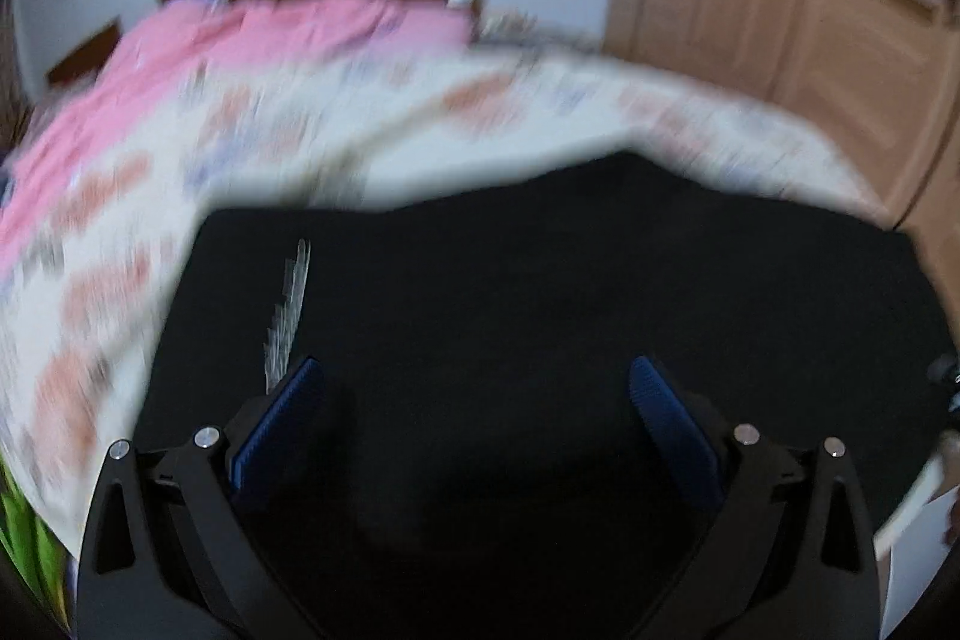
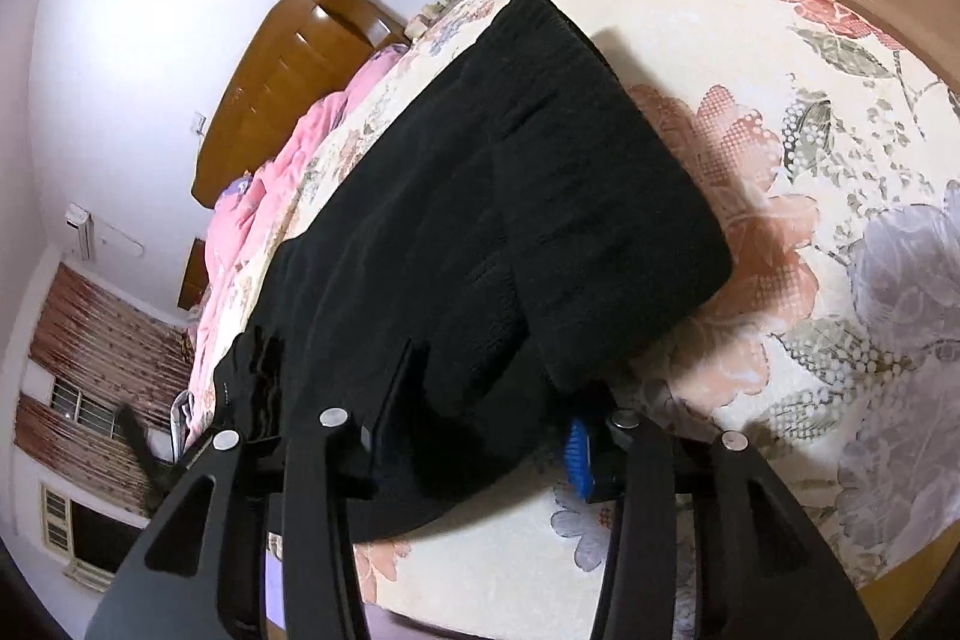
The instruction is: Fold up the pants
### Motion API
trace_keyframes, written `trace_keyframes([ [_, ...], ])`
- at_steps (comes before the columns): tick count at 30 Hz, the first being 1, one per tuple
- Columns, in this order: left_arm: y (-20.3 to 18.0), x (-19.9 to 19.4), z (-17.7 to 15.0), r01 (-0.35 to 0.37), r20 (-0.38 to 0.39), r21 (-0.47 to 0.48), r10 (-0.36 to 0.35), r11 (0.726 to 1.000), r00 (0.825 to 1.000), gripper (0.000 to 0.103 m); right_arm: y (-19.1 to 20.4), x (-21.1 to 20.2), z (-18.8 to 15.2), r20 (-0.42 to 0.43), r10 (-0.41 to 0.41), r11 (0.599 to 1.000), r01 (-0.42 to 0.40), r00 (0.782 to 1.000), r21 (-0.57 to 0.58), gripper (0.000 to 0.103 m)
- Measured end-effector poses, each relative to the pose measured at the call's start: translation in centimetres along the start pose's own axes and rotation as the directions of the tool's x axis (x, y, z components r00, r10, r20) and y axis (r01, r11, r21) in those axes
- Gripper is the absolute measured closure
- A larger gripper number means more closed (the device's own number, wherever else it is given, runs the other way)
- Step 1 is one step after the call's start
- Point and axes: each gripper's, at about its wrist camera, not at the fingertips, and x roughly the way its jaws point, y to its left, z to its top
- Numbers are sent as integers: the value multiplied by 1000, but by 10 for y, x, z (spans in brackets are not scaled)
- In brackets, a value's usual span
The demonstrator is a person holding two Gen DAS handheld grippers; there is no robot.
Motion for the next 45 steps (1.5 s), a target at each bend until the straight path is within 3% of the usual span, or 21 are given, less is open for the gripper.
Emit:
trace_keyframes([
  [1, 11, 2, -9, 36, 74, -31, -34, 999, 997, 1, -2, 0, -1, 1, 7, 1000, -7, 1000, 2, 61],
  [2, 12, 2, -10, 33, 77, -28, -30, 999, 997, 1, -3, 0, -1, 2, 4, 1000, -4, 1000, 4, 62],
  [3, 5, 4, -7, -30, 54, 7, 29, 1000, 998, 1, -5, -2, -2, 9, 2, 1000, -2, 1000, 3, 63],
  [5, -3, 6, -6, -80, 51, 24, 79, 996, 996, 1, -9, -5, -6, 30, 2, 1000, -3, 1000, 9, 63],
  [13, 3, 2, -15, -68, 69, -4, 68, 998, 995, 1, -21, -10, -20, 123, 105, 988, -117, 987, 100, 75],
  [21, 7, 1, -15, -60, 69, -3, 60, 998, 996, 1, 15, -30, -23, 234, 90, 996, -83, 968, -39, 79],
  [26, 6, -6, -11, -62, 39, -2, 62, 998, 997, 2, 27, -27, -20, 241, 56, 997, -43, 969, -58, 79],
  [29, 5, -24, -11, -61, 69, 19, 59, 998, 996, 2, 33, -27, -20, 250, 31, 996, -9, 968, -87, 79],
  [33, 0, -44, -14, -15, 109, 40, 10, 999, 994, 2, 44, -29, -20, 264, 19, 993, 13, 964, -121, 79],
  [37, -18, -32, -27, 4, 89, 103, -13, 995, 996, 2, 63, -32, -18, 287, 14, 983, 40, 958, -180, 79],
  [41, -10, -23, -31, 85, 76, 49, -89, 995, 993, 1, 78, -33, -16, 299, 18, 978, 45, 954, -204, 79],
  [43, -10, -28, -29, 64, 77, 70, -70, 995, 995, 1, 101, -30, -16, 307, 17, 957, 74, 951, -280, 79],
  [45, -4, -45, -27, 34, 129, 55, -41, 998, 991, 4, 141, -27, -21, 317, 40, 915, 93, 948, -393, 80],
])
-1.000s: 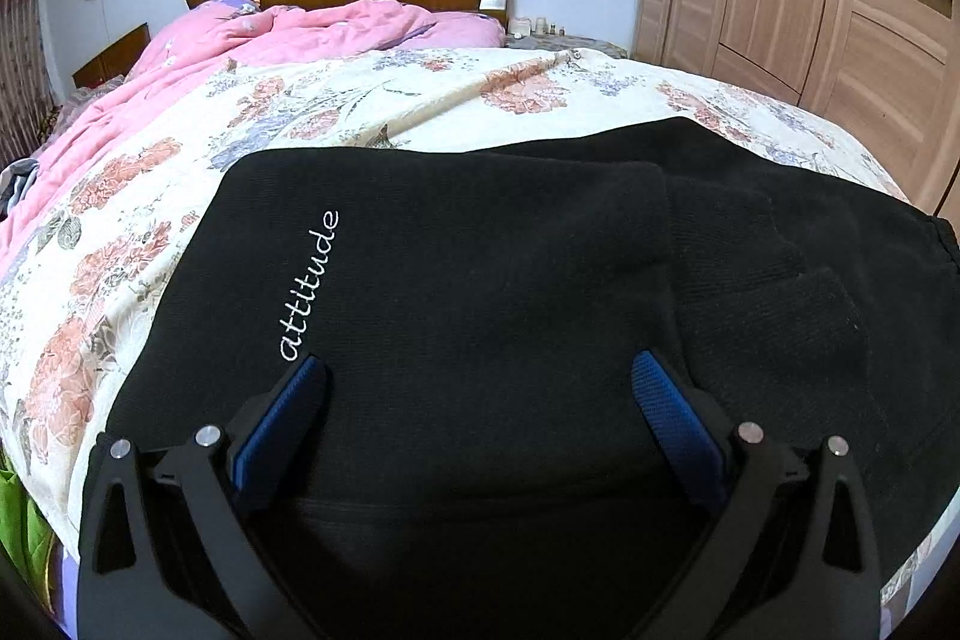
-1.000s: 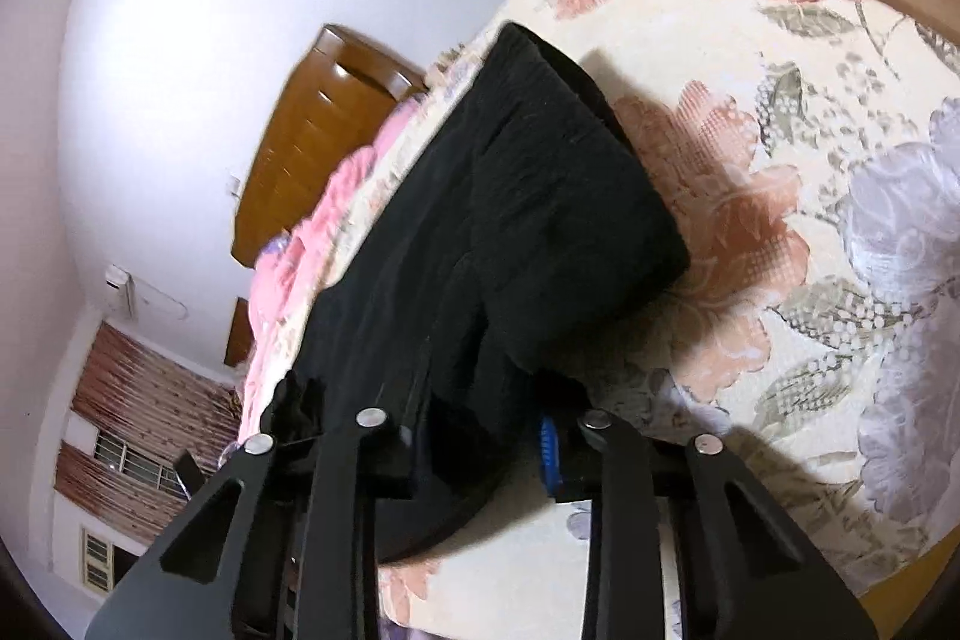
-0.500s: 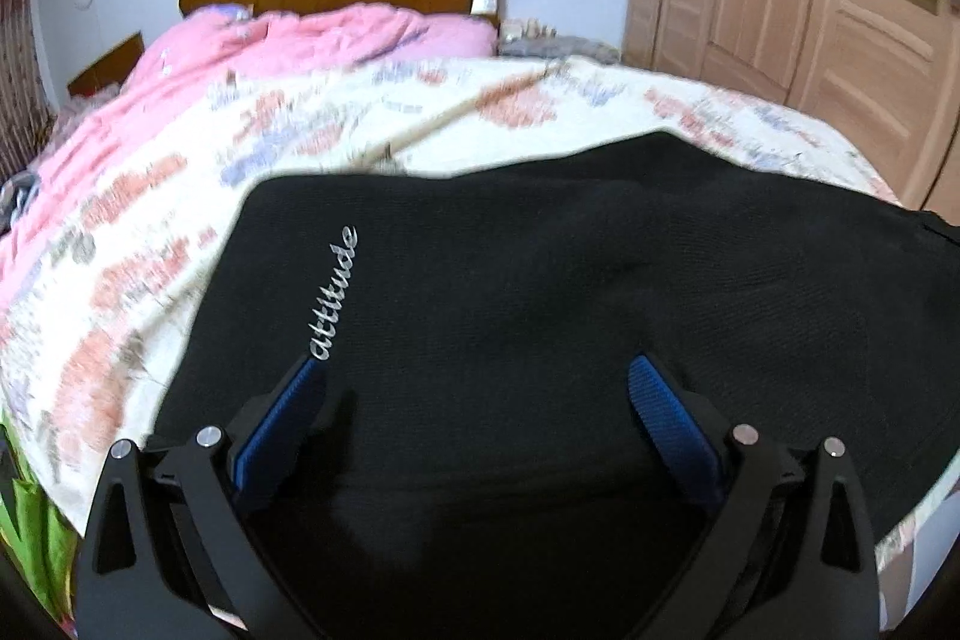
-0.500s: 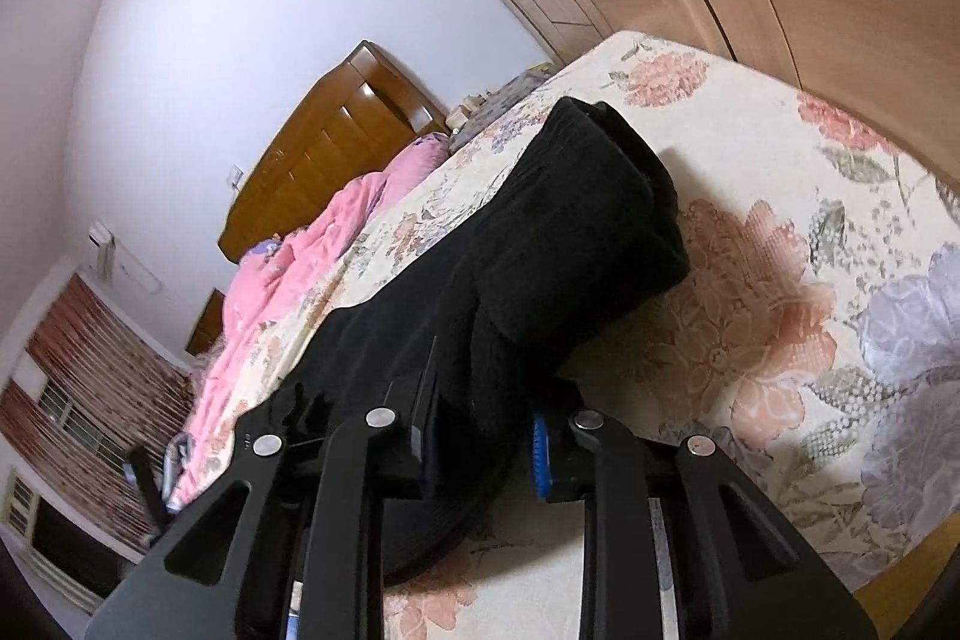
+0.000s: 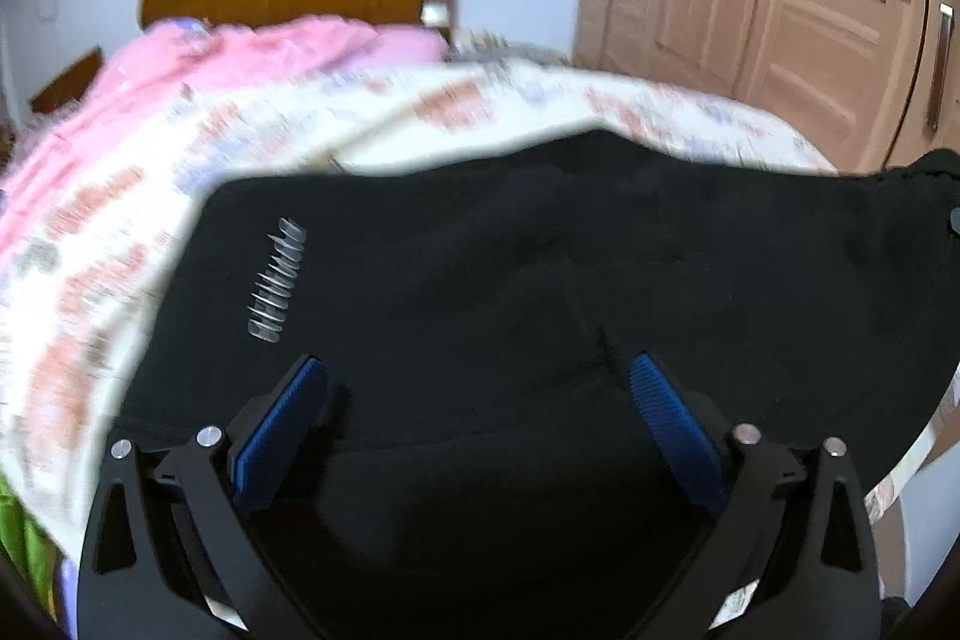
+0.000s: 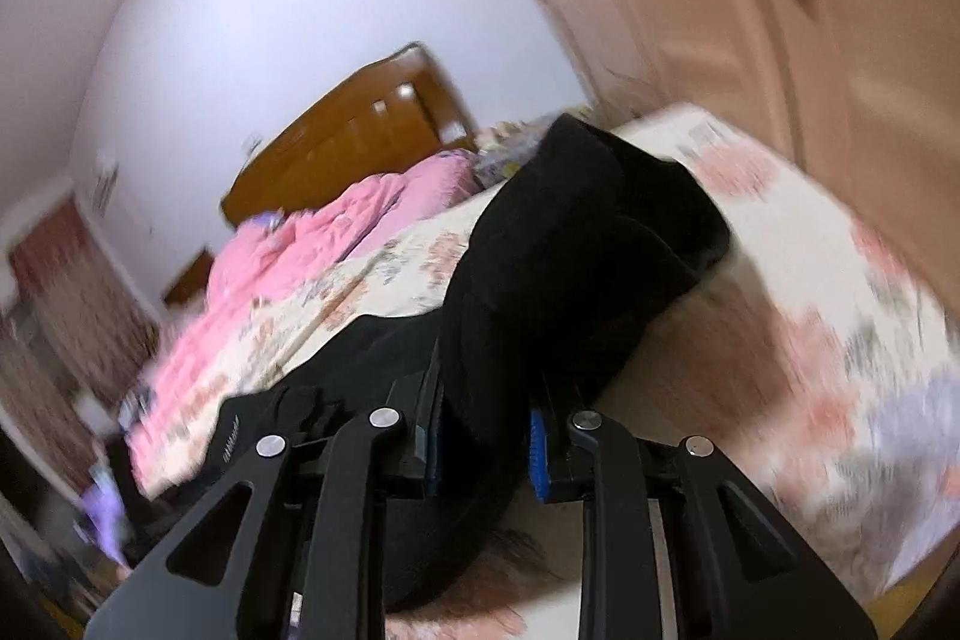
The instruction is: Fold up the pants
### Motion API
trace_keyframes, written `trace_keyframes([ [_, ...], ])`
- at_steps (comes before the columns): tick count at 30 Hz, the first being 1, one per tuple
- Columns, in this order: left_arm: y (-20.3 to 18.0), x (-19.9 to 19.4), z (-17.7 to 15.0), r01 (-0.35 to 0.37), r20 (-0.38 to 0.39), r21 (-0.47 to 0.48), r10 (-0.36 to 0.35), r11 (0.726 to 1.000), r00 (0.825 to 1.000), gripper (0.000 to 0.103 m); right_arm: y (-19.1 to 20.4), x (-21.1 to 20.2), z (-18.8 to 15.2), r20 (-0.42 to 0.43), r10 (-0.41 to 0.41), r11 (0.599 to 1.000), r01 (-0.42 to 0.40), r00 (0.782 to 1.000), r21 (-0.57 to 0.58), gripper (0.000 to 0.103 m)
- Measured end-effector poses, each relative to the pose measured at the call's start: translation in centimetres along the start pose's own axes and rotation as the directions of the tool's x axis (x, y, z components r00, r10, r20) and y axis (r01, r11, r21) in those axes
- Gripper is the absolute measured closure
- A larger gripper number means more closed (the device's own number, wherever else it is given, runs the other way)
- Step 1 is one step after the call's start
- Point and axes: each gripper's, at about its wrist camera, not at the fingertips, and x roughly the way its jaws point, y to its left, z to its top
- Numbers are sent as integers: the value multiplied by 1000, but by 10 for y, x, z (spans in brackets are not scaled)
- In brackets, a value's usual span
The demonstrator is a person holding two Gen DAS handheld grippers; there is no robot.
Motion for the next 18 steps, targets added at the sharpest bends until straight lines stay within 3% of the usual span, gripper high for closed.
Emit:
trace_keyframes([
  [2, 27, -20, 2, 12, 68, -98, -5, 995, 998, 4, 38, 4, 8, 15, 36, 994, -34, 999, -103, 80],
  [4, 60, -35, 1, -23, 106, -197, 45, 980, 993, 4, 89, 14, 13, 26, 79, 970, -71, 997, -232, 80],
  [9, 126, -60, -16, -88, 121, -344, 137, 935, 983, 4, 219, 57, -14, -39, 157, 854, -155, 987, -497, 81],
  [12, 149, -70, -31, -111, 112, -396, 168, 912, 979, 4, 288, 88, -77, -154, 128, 702, -199, 980, -683, 81],
  [13, 157, -72, -37, -114, 107, -411, 172, 905, 979, 4, 308, 109, -115, -210, 66, 609, -206, 976, -766, 81],
  [15, 168, -72, -44, -113, 93, -429, 169, 896, 981, 4, 318, 144, -170, -301, -74, 485, -229, 951, -844, 81],
  [17, 176, -73, -52, -98, 85, -444, 151, 890, 985, 4, 321, 135, -193, -152, -60, 374, -119, 987, -920, 74],
  [18, 179, -75, -56, -87, 86, -449, 141, 889, 986, 4, 322, 132, -198, -127, -71, 336, -97, 989, -937, 74],
])
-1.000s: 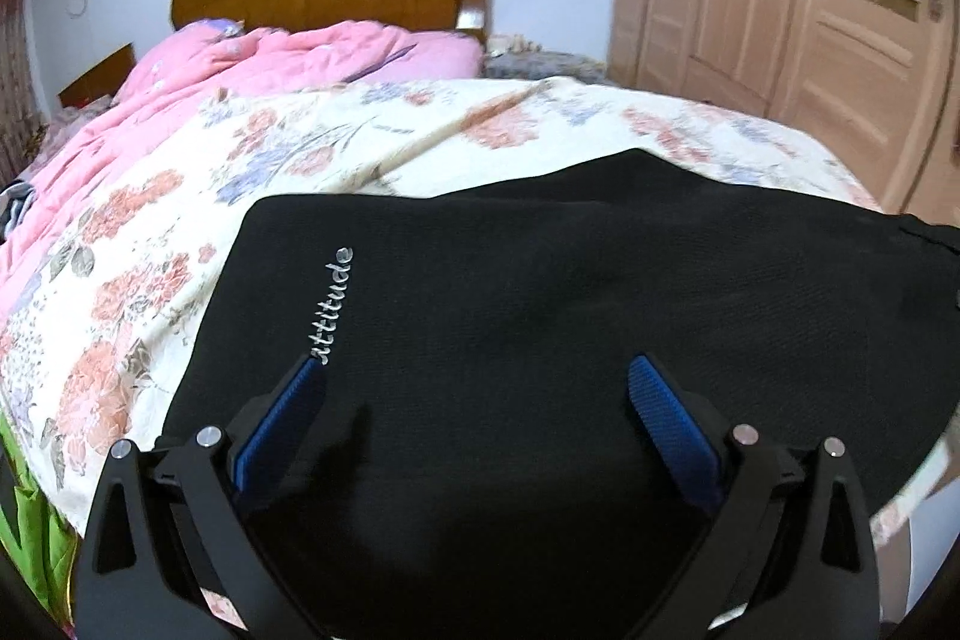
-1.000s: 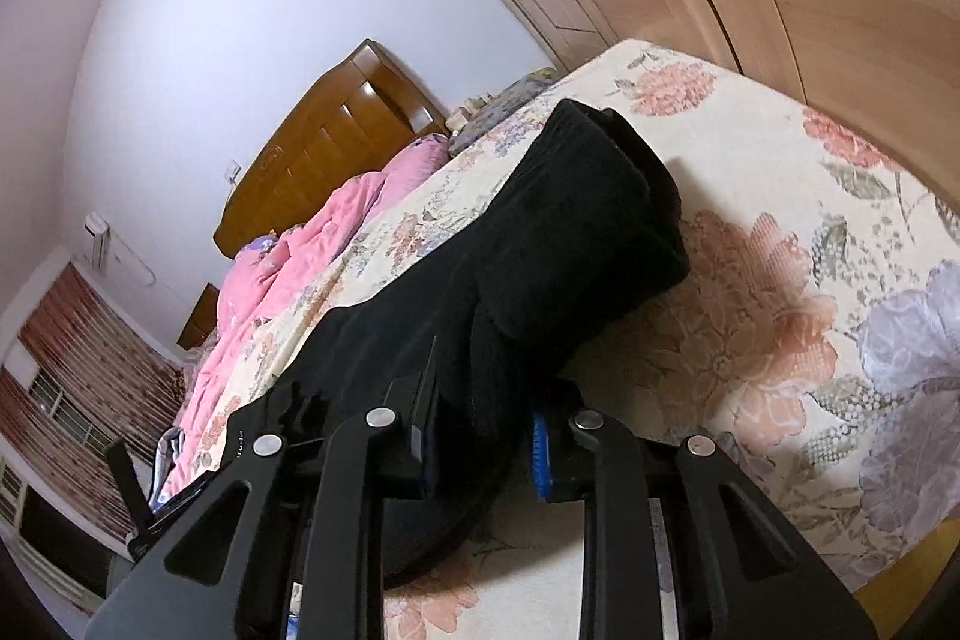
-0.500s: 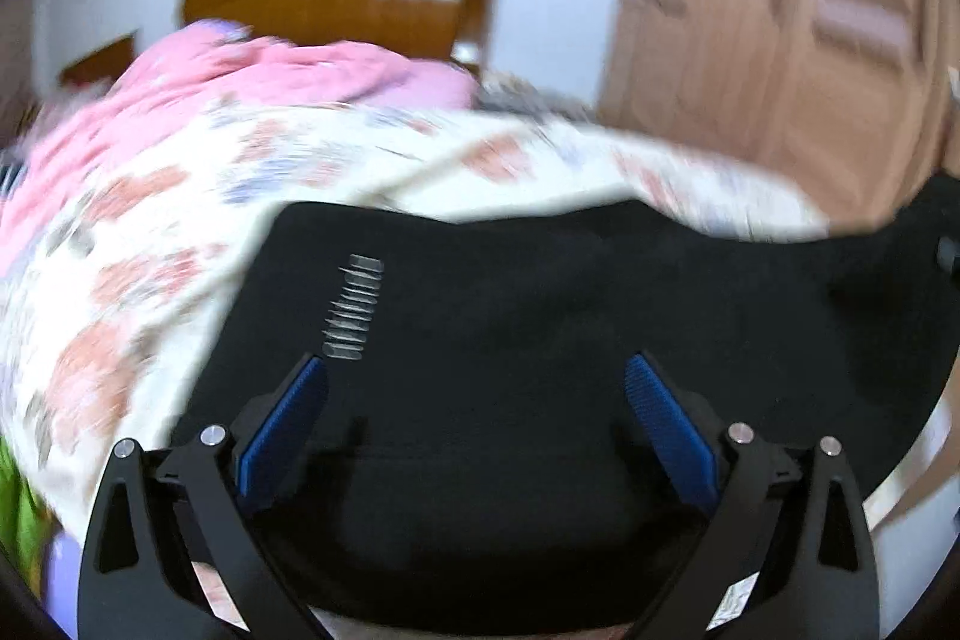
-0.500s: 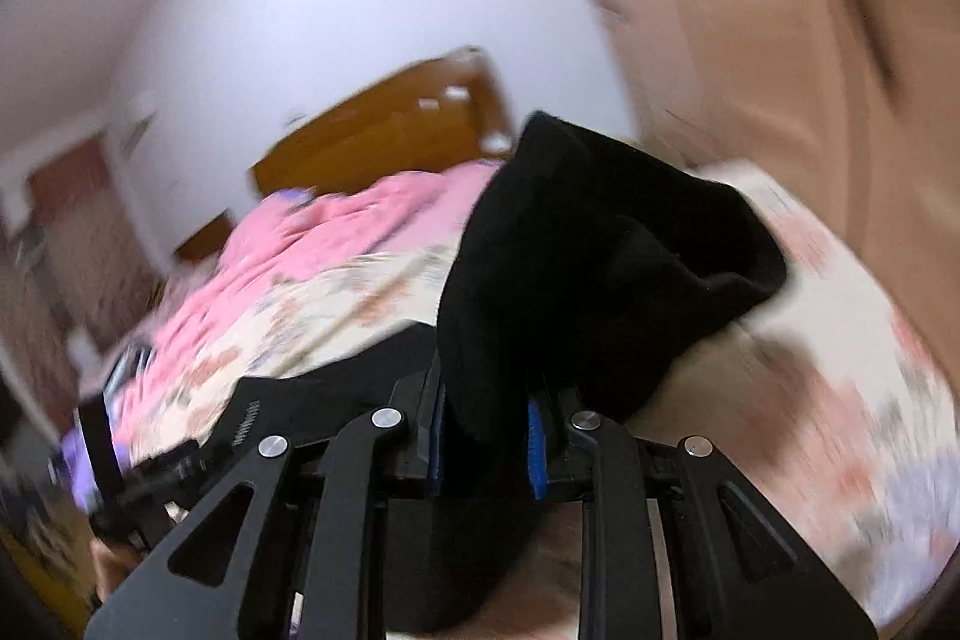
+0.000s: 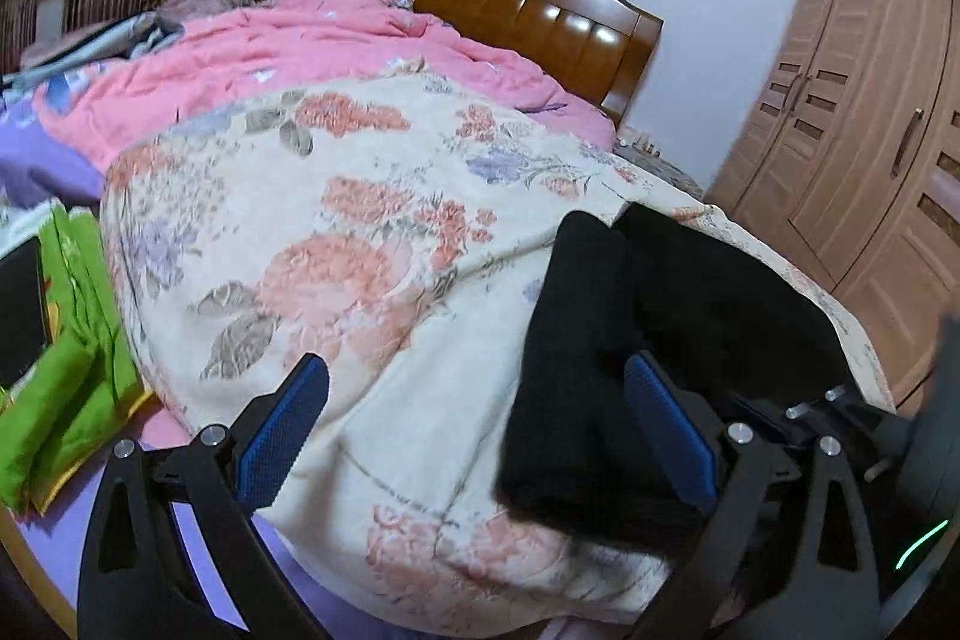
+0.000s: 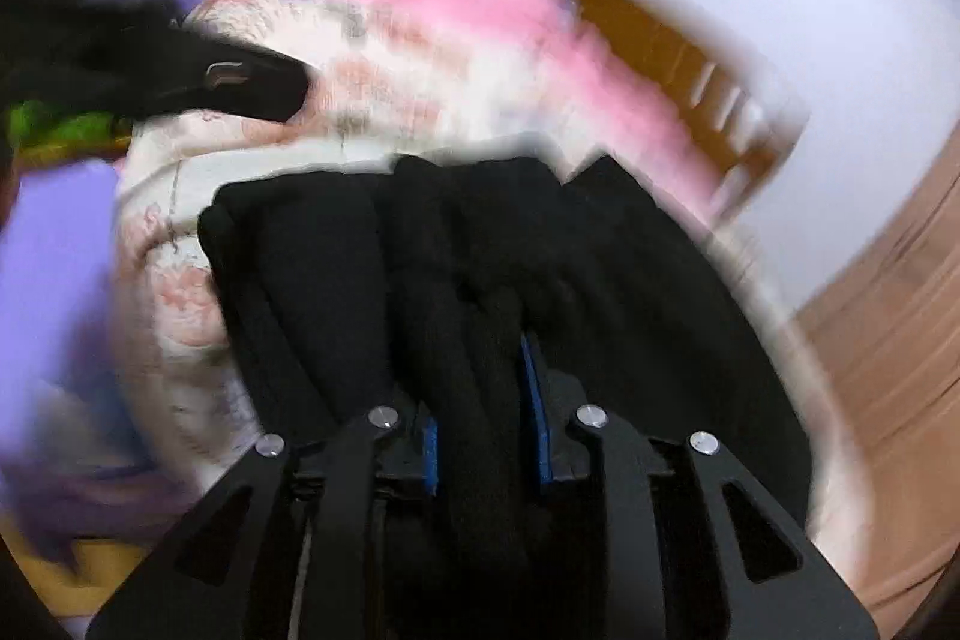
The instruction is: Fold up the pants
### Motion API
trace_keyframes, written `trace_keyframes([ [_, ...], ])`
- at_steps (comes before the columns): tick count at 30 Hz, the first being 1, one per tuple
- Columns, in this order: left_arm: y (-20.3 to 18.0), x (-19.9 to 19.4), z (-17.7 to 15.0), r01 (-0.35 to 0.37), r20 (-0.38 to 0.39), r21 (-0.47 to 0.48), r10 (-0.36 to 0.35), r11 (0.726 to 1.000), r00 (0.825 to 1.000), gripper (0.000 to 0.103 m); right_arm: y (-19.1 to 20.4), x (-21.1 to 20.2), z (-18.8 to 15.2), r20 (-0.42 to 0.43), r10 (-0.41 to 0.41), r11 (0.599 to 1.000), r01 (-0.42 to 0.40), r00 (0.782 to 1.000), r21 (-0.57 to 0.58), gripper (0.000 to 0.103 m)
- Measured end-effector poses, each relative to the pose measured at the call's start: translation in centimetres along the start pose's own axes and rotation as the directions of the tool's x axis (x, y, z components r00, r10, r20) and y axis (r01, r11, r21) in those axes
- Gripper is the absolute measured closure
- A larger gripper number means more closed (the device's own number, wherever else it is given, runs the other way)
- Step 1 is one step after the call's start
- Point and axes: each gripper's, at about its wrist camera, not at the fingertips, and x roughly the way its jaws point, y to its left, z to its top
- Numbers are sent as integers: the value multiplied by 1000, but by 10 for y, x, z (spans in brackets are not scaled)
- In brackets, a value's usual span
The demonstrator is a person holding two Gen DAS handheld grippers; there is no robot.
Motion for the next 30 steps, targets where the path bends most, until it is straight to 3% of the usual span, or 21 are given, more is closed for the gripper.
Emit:
trace_keyframes([
  [3, 5, -1, -3, 28, 5, -7, -28, 1000, 1000, 4, -14, -15, -6, 26, 82, 997, -82, 996, 6, 72],
  [4, 5, -1, -3, 39, 8, -16, -39, 999, 999, 4, -27, -29, -10, 63, 178, 981, -182, 982, 62, 58],
  [5, 5, -1, -2, 53, 8, -25, -52, 998, 999, 4, -39, -40, -16, 104, 248, 960, -259, 963, 108, 39],
  [7, 1, 0, 0, 98, 0, -33, -98, 995, 995, 4, -61, -67, -32, 205, 352, 900, -390, 913, 193, 21],
  [8, -3, 0, 0, 115, -6, -30, -115, 993, 993, 4, -75, -78, -42, 241, 349, 888, -402, 906, 225, 21],
  [11, -16, 7, 5, 226, -53, -36, -227, 974, 972, 4, -109, -94, -65, 269, 278, 870, -361, 922, 336, 20],
  [12, -20, 11, 8, 267, -71, -47, -270, 962, 960, 4, -121, -97, -72, 270, 256, 859, -346, 928, 376, 20],
  [14, -30, 26, 15, 366, -115, -94, -376, 926, 920, 4, -146, -99, -91, 274, 221, 814, -332, 936, 476, 20],
  [16, -40, 41, 18, 379, -163, -121, -395, 917, 904, 4, -165, -100, -107, 277, 201, 765, -328, 939, 555, 20],
  [20, -59, 57, 24, 367, -200, -127, -386, 922, 900, 6, -181, -87, -132, 272, 201, 695, -332, 941, 638, 20],
  [21, -65, 61, 25, 367, -214, -128, -387, 922, 897, 12, -181, -83, -136, 266, 202, 684, -330, 943, 651, 20],
  [24, -86, 69, 26, 288, -263, -54, -292, 956, 920, 14, -181, -71, -153, 253, 217, 627, -333, 943, 704, 20],
  [26, -88, 81, 25, 283, -304, -68, -290, 957, 907, 14, -185, -68, -164, 257, 227, 595, -343, 939, 727, 19],
  [28, -89, 92, 24, 280, -323, -85, -292, 956, 900, 20, -186, -67, -169, 258, 230, 582, -345, 939, 736, 19],
  [29, -88, 93, 24, 274, -319, -82, -286, 958, 904, 32, -186, -66, -170, 257, 229, 580, -344, 939, 738, 19],
  [30, -89, 95, 25, 266, -318, -84, -279, 960, 906, 37, -186, -66, -173, 257, 228, 578, -343, 939, 741, 19],
])
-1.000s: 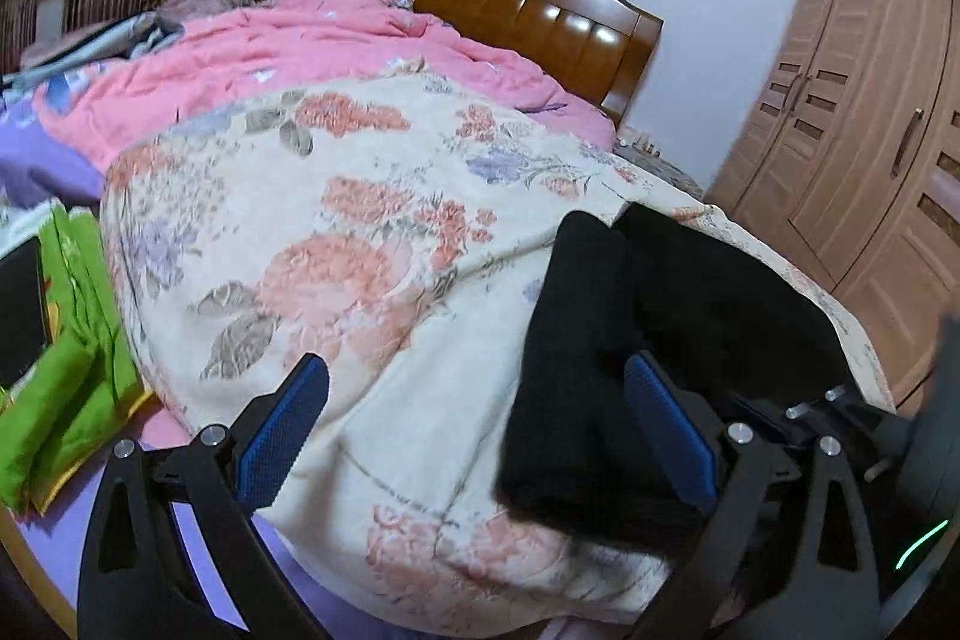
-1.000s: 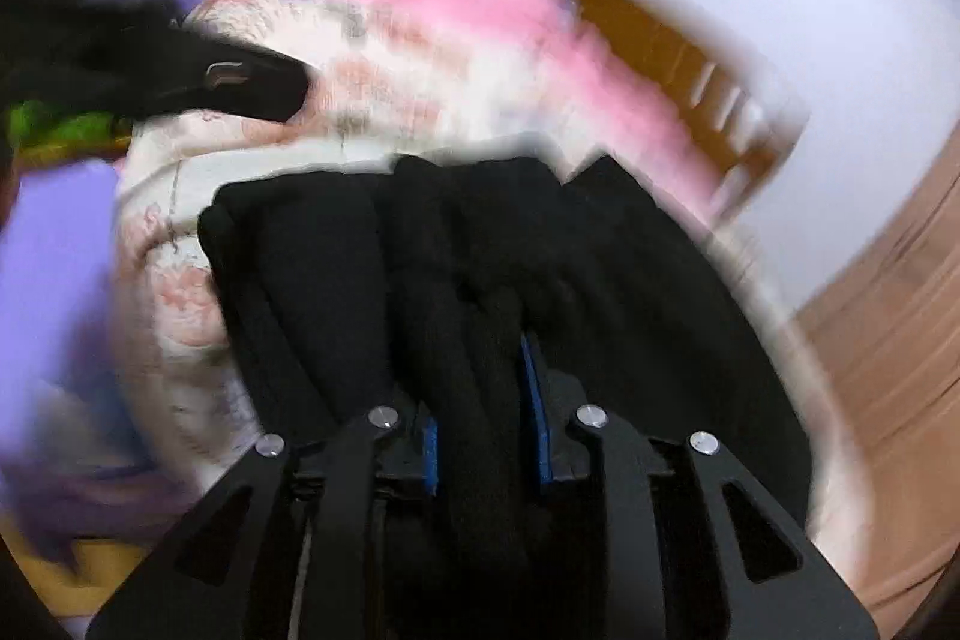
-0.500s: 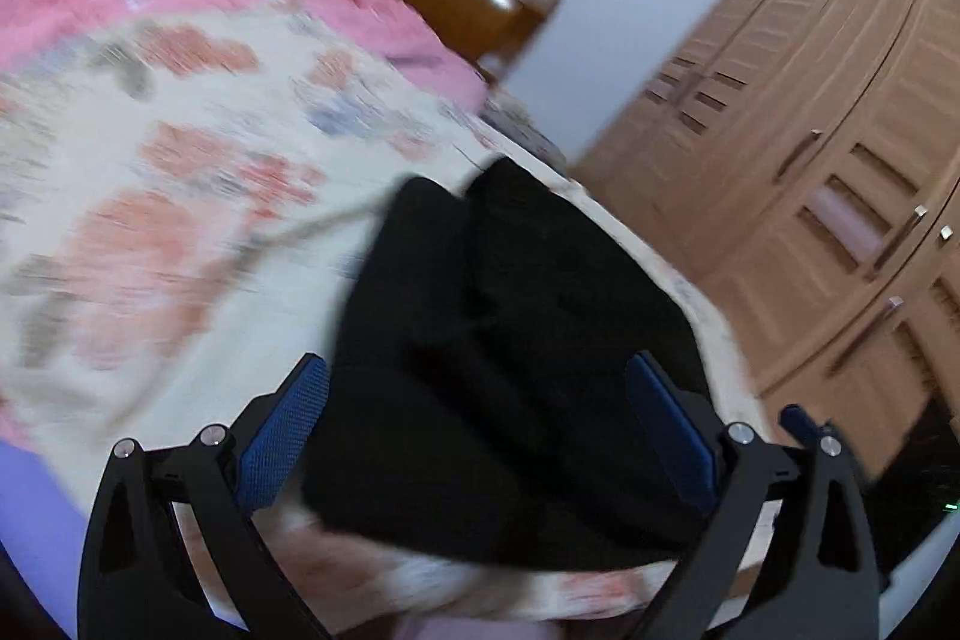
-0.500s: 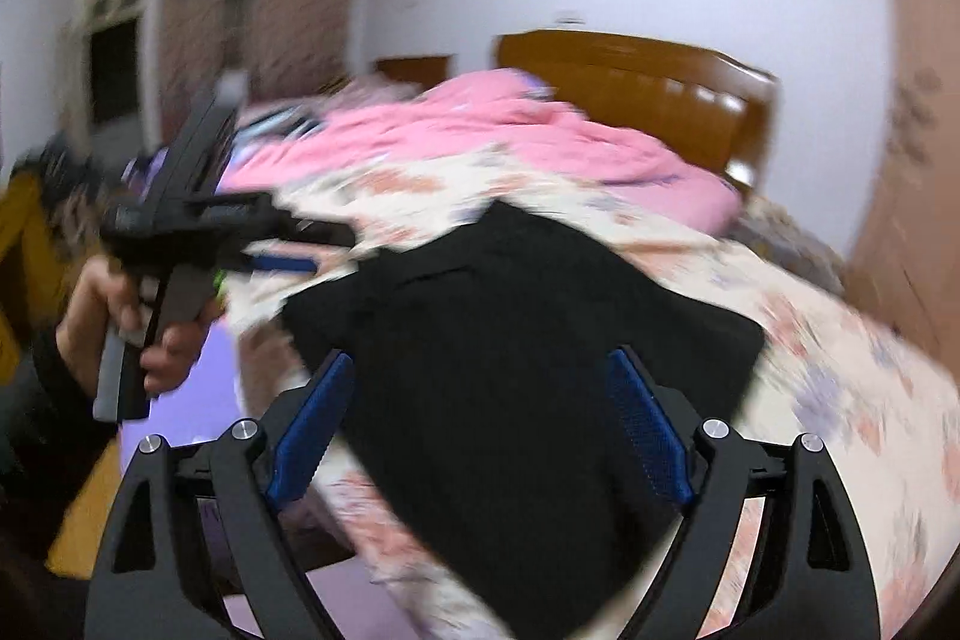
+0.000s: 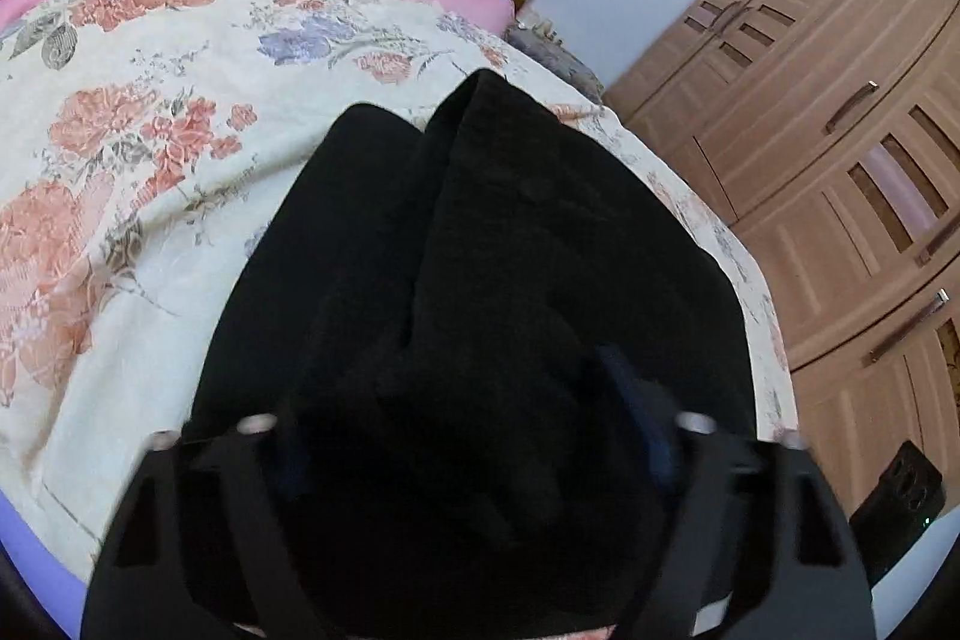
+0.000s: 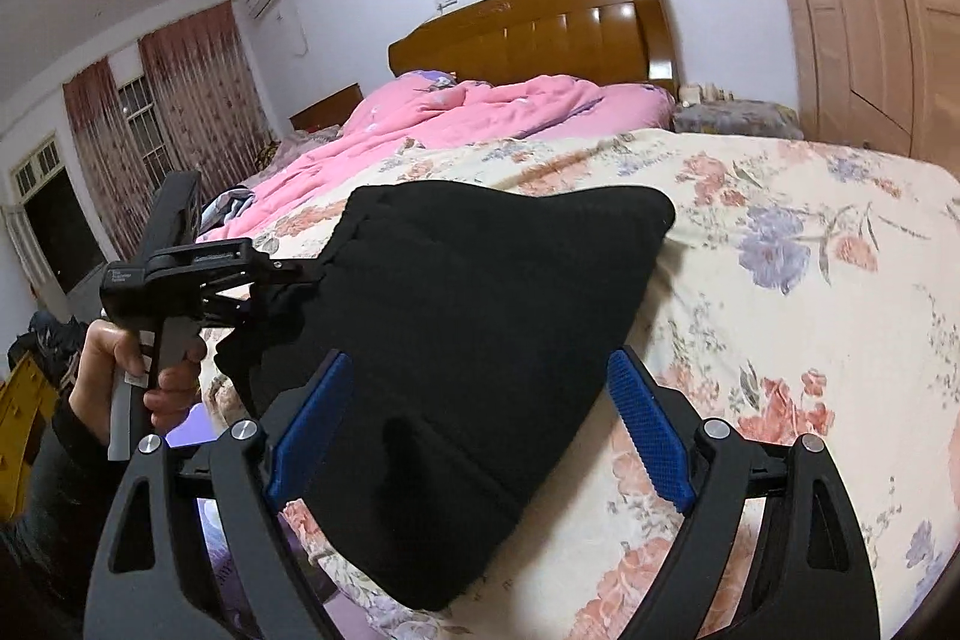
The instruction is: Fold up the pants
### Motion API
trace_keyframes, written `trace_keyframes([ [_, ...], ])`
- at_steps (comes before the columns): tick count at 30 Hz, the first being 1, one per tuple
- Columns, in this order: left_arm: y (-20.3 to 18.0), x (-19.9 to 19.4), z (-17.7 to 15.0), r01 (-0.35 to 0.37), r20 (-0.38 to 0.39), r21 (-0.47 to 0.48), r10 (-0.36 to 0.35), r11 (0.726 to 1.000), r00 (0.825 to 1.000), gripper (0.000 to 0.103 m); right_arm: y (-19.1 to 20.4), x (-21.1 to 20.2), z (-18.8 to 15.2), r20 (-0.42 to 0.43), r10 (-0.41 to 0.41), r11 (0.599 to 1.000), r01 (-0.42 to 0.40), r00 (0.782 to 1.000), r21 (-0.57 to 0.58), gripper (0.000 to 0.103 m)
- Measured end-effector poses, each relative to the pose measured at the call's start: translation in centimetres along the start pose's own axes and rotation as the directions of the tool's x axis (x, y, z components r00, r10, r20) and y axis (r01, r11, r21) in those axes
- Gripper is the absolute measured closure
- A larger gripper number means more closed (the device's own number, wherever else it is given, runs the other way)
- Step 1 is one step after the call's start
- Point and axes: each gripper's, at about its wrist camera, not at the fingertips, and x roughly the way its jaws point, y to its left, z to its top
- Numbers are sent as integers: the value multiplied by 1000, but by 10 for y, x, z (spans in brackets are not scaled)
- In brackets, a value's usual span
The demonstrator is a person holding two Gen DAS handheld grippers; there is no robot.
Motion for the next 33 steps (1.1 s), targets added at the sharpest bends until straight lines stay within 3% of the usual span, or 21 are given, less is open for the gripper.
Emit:
trace_keyframes([
  [4, -5, 5, 0, -51, 10, 19, 51, 999, 999, 38, -8, -3, -8, -11, -16, 1000, 17, 1000, 25, 19],
  [6, -5, 9, -1, -61, 24, 25, 61, 998, 998, 30, -5, -8, -14, -27, -17, 1000, 17, 999, 8, 18],
  [8, -10, 12, -3, -92, 33, 56, 90, 994, 995, 30, 3, -16, -24, -35, -14, 998, 12, 999, -54, 16],
  [10, -13, 11, -5, -113, 52, 70, 109, 991, 993, 37, 15, -27, -38, -28, -17, 992, 13, 999, -125, 15],
  [12, -13, 9, -6, -92, 64, 77, 87, 993, 994, 54, 25, -31, -52, -42, -25, 986, 18, 999, -168, 15],
  [15, -16, 2, -5, -80, 87, 83, 73, 993, 994, 70, 38, -27, -69, -55, -76, 970, 61, 996, -236, 15],
  [21, -44, -32, 1, -38, 174, 108, 19, 993, 985, 72, 54, -9, -76, 2, -279, 904, 263, 960, -338, 15],
  [25, -59, -50, 1, 0, 213, 125, -27, 992, 977, 72, 50, -8, -75, 43, -329, 897, 327, 943, -297, 15],
  [27, -67, -56, 0, -3, 229, 145, -31, 989, 973, 72, 55, 0, -78, 47, -378, 864, 371, 924, -341, 15],
  [30, -75, -64, 0, 0, 245, 172, -43, 985, 968, 72, 64, -6, -76, 139, -432, 809, 451, 891, -378, 15],
  [33, -79, -84, 1, 13, 285, 215, -75, 977, 956, 73, 67, -14, -69, 188, -438, 800, 476, 879, -365, 15],
])
